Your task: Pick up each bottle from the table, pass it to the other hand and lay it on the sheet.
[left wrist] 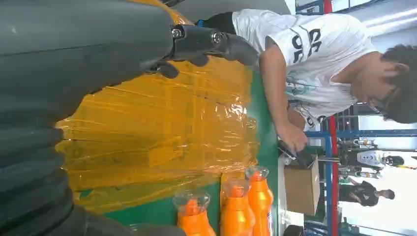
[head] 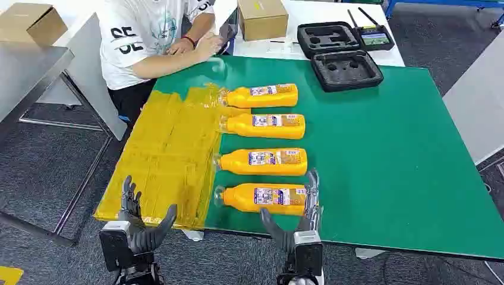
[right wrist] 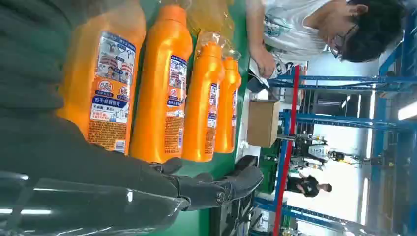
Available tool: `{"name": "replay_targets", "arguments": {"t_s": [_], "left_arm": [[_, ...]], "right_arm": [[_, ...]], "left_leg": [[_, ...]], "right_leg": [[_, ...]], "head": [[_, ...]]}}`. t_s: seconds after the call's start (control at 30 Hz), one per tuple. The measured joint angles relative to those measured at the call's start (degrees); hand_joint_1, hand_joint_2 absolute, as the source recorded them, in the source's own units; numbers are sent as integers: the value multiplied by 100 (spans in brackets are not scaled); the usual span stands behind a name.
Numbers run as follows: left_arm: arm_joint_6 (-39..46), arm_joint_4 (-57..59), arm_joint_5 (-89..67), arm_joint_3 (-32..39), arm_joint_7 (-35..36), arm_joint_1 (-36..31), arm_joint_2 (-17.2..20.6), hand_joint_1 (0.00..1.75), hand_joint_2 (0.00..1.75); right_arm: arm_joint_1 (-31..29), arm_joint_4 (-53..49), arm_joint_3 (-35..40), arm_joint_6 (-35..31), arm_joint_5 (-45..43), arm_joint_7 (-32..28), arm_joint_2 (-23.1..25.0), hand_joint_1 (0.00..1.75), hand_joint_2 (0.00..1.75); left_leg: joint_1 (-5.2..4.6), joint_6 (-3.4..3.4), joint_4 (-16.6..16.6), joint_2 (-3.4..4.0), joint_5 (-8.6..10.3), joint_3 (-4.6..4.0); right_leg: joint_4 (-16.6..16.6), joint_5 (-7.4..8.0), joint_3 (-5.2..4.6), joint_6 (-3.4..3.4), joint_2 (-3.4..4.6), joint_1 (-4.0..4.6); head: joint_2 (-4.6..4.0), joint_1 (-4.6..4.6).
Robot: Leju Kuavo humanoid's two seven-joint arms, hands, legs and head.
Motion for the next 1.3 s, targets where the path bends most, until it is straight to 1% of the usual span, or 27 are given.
{"name": "replay_targets", "arguments": {"t_s": [0.67, 0.8, 0.87, 0.9, 1.07, 1.13, 1.23, 1.3], "left_arm": [[0, 0, -9, 0, 0, 0, 0, 0, 175], [-2, 0, -7, 0, -4, 11, 0, 0, 175], [-11, 0, -2, 0, -11, 11, 0, 0, 175], [-13, 0, -2, 0, -13, 11, 0, 0, 175], [-68, 0, 0, 28, -48, 10, 0, 0, 175], [-125, 0, -2, 66, -59, 12, 0, 0, 175], [-203, -26, -31, 118, -66, 24, 0, 0, 175], [-232, -48, -44, 140, -66, 29, 0, 0, 175]], "right_arm": [[3, 0, -17, 11, 26, 0, 15, 0, 175], [1, 44, -20, 77, 226, 37, 9, 0, 175], [-7, 92, -22, 243, 653, 384, -24, 0, 175], [-12, 105, -24, 379, 1000, 679, -53, 0, 175], [-81, 39, -101, 927, 2366, 1629, -168, 0, 175], [-160, -83, -157, 1262, 3021, 2173, -243, 0, 175], [-315, -333, -219, 1791, 3640, 2899, -407, 0, 175], [-408, -505, -258, 2051, 3808, 3192, -534, 0, 175]], "left_leg": [[0, 0, 0, 0, 0, 0], [0, 0, 0, 0, 0, 0], [0, 0, 0, 0, 0, 0], [0, 0, 0, 0, 0, 0], [0, 0, 0, 0, 0, -1], [0, 0, 0, 0, 0, -1], [-1, 1, 1, 0, 2, -1], [-1, 2, 1, 0, 3, -1]], "right_leg": [[0, 0, 0, 0, 0, 0], [0, 0, 0, 0, 0, 0], [0, 0, 0, 0, 0, 0], [0, 0, 0, 0, 0, 0], [0, 0, 1, 0, 0, 0], [0, 1, 0, 0, 0, 0], [0, 1, 1, 1, 0, -1], [0, 2, 1, 1, -1, -1]], "head": [[0, 0], [-2, 0], [0, 0], [0, 0], [0, -2], [0, -2], [0, 0], [0, 0]]}}
